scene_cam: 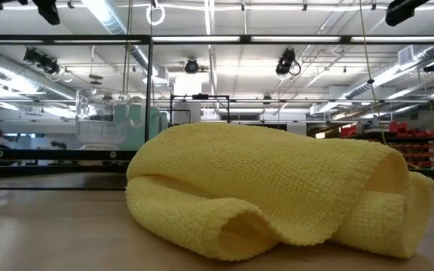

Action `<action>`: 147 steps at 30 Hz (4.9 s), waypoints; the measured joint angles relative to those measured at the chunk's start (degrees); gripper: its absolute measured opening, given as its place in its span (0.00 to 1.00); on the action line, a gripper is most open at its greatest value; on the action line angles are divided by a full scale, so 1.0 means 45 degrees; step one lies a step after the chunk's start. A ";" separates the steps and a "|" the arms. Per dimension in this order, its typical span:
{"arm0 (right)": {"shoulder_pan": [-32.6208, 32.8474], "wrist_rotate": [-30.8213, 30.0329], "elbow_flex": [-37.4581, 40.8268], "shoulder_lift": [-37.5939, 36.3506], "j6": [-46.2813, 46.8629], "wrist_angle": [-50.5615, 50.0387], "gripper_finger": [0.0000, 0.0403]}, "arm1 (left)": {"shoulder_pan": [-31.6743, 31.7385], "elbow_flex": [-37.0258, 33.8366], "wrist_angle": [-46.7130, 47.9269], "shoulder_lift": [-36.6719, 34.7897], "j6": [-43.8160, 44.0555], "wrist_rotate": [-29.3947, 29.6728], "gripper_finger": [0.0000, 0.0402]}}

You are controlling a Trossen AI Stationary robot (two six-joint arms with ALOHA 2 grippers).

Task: Stack small to large cups/mugs on shelf
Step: Return to Home Position

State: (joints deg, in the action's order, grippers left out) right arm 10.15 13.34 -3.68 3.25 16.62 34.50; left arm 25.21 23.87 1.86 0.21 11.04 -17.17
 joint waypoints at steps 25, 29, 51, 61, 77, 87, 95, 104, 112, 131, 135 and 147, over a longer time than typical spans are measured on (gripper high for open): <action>-0.0005 -0.0768 0.0723 0.0024 -0.0284 -0.0702 0.19 | -0.0005 -0.4043 -0.2419 0.0005 -0.0244 0.1073 0.37; -0.0004 -0.0768 0.0723 0.0024 -0.0082 -0.1289 0.19 | 0.0000 -0.4397 -0.2455 0.0001 -0.0441 0.1746 0.36; -0.0005 -0.0768 0.0723 0.0029 -0.0167 -0.5842 0.19 | 0.0000 -0.5194 -0.1678 0.0017 -0.1392 0.2914 0.36; 0.0000 -0.0768 0.0718 0.0029 0.0288 -0.6995 0.19 | 0.0000 -0.5196 -0.0932 0.0034 -0.1372 0.2940 0.35; -0.0002 -0.0768 0.0713 0.0029 0.0283 -0.6967 0.19 | -0.0005 -0.5204 -0.1077 0.0034 -0.1271 0.2884 0.36; -0.0005 -0.0768 0.0713 0.0029 0.0283 -0.6965 0.19 | 0.0000 -0.5209 -0.1096 0.0034 -0.1271 0.2889 0.36; -0.0002 -0.0768 0.0713 0.0029 0.0283 -0.6965 0.19 | -0.0001 -0.5209 -0.1106 0.0034 -0.1275 0.2899 0.38; -0.0005 -0.0768 0.0711 0.0029 0.0283 -0.6965 0.19 | -0.0005 -0.5209 -0.1111 0.0034 -0.1276 0.2904 0.36; -0.0005 -0.0768 0.0709 0.0029 0.0283 -0.6965 0.19 | -0.0002 -0.5209 -0.1116 0.0034 -0.1280 0.2904 0.36; -0.0005 -0.0768 0.0709 0.0029 0.0283 -0.6968 0.19 | -0.0002 -0.5214 -0.1116 0.0034 -0.1271 0.2904 0.35; -0.0005 -0.0768 0.0709 0.0029 0.0278 -0.6965 0.19 | -0.0002 -0.5214 -0.1116 0.0034 -0.1271 0.2904 0.35; -0.0001 -0.0768 0.0709 0.0029 0.0278 -0.6965 0.19 | 0.0000 -0.5214 -0.1116 0.0034 -0.1271 0.2903 0.38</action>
State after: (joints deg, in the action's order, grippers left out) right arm 10.15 9.89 -0.49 3.38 17.87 3.16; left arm 25.21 0.40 -3.16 0.36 5.32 -4.10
